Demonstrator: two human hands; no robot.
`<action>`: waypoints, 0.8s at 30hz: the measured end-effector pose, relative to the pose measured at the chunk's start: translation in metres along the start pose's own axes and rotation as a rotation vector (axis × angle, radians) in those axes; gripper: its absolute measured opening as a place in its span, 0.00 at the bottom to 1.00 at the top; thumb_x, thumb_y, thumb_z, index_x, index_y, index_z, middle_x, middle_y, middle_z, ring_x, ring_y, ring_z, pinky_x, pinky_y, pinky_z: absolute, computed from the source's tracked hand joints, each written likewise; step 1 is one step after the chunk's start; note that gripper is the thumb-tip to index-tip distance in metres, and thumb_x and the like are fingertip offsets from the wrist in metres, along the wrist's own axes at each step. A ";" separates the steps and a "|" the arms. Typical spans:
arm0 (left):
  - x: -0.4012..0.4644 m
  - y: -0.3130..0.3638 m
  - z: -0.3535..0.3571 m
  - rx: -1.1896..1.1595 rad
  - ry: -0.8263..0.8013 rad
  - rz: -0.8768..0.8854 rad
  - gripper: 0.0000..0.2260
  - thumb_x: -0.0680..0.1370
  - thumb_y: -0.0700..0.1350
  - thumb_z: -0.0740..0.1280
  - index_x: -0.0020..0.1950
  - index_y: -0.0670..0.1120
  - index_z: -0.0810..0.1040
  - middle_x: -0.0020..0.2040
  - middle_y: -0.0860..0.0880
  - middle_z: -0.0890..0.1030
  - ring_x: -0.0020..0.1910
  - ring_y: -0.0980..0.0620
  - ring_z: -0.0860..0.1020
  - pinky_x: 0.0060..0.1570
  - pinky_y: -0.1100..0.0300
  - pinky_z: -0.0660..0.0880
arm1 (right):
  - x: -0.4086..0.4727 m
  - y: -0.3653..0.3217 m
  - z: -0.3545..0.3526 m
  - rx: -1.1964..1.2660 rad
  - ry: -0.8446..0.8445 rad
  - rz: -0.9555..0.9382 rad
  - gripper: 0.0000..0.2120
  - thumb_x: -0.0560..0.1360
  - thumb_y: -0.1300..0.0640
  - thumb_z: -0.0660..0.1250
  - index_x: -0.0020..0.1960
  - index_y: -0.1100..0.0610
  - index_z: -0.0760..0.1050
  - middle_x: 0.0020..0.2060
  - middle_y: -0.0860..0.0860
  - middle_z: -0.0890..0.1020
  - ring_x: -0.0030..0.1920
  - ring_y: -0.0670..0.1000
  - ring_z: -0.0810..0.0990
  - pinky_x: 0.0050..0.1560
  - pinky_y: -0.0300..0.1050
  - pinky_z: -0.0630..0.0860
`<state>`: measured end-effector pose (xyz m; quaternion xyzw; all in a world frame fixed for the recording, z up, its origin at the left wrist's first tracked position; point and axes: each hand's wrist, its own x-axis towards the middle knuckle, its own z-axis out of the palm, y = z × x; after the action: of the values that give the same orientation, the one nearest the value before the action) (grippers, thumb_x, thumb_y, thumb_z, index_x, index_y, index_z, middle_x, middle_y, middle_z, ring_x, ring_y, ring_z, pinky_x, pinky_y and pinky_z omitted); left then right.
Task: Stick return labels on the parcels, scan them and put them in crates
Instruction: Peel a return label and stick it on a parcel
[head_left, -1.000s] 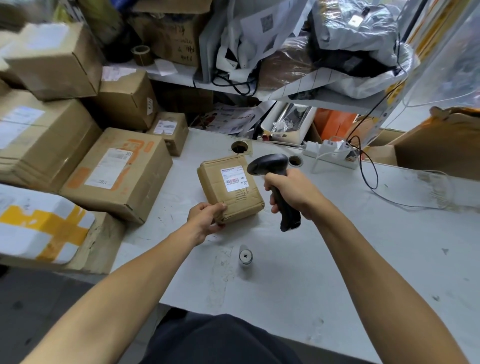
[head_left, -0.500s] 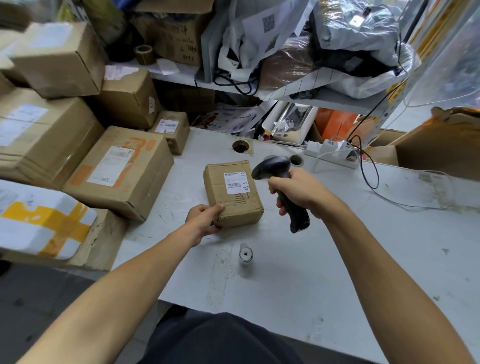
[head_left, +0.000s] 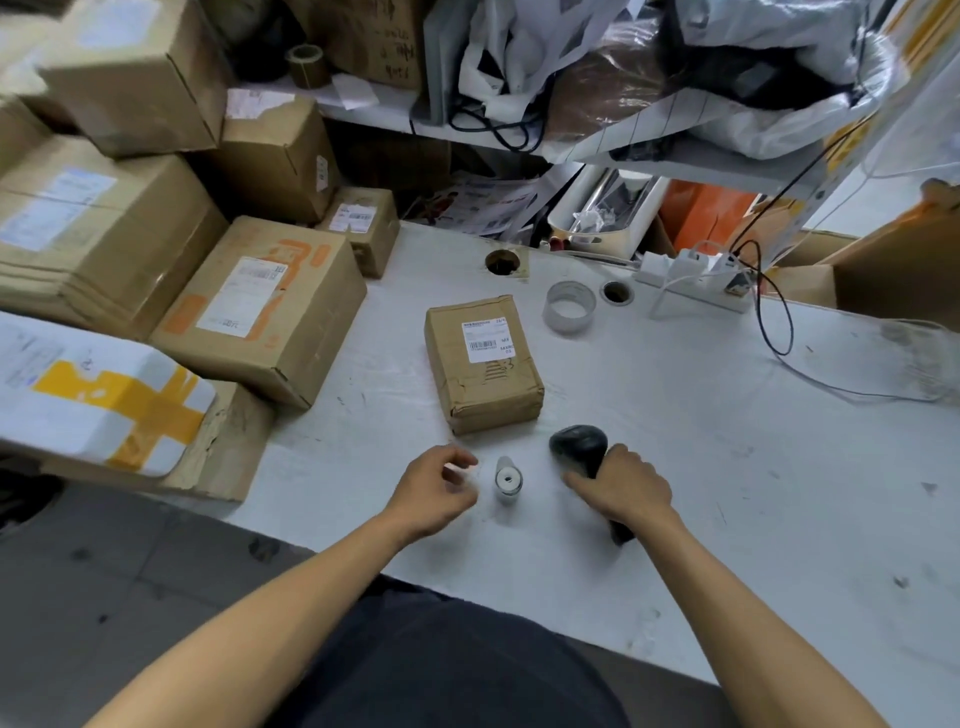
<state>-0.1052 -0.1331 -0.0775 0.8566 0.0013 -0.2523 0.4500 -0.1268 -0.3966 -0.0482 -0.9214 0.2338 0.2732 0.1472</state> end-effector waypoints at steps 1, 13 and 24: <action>-0.002 -0.001 0.004 0.047 -0.041 0.033 0.18 0.72 0.44 0.76 0.61 0.55 0.78 0.58 0.56 0.78 0.51 0.57 0.80 0.50 0.63 0.79 | -0.005 0.000 0.002 -0.047 0.148 -0.022 0.34 0.71 0.33 0.68 0.64 0.57 0.70 0.60 0.56 0.75 0.60 0.59 0.75 0.56 0.51 0.72; 0.002 0.014 0.022 -0.100 0.048 0.032 0.10 0.75 0.46 0.76 0.55 0.54 0.83 0.47 0.57 0.84 0.43 0.58 0.82 0.41 0.68 0.79 | -0.021 -0.035 0.052 0.517 -0.026 -0.511 0.20 0.76 0.53 0.71 0.66 0.54 0.75 0.53 0.49 0.81 0.51 0.46 0.80 0.54 0.42 0.78; 0.000 0.007 0.003 -0.514 0.019 -0.196 0.08 0.77 0.42 0.75 0.56 0.44 0.83 0.49 0.40 0.85 0.44 0.49 0.82 0.45 0.58 0.77 | -0.020 -0.054 0.053 1.314 -0.454 -0.164 0.06 0.79 0.65 0.67 0.55 0.57 0.76 0.46 0.55 0.84 0.42 0.51 0.84 0.49 0.49 0.82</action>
<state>-0.1048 -0.1398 -0.0737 0.7125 0.1523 -0.2781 0.6260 -0.1372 -0.3231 -0.0723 -0.5766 0.2439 0.2490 0.7390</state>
